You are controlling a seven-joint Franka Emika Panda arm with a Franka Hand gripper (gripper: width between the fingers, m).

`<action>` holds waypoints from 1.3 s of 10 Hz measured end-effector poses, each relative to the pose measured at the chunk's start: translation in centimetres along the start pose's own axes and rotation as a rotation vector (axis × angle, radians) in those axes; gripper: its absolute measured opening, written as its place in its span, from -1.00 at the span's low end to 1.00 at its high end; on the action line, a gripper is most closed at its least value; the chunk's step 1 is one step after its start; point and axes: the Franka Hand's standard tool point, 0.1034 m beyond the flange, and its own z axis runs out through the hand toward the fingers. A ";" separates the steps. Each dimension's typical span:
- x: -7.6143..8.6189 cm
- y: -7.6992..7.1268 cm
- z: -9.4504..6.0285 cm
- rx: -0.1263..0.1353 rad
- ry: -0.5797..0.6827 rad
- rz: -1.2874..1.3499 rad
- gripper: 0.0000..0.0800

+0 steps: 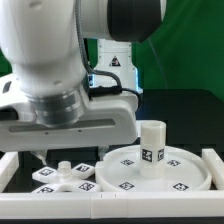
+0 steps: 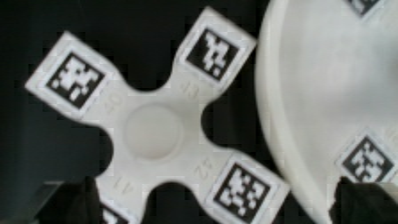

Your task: Assemble round table

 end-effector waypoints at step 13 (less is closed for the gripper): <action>-2.2 1.7 1.3 0.041 -0.219 0.096 0.62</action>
Offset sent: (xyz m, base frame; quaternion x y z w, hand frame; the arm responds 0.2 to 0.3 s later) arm 0.0152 -0.0197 -0.0030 0.0375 -0.1280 -0.0135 0.9910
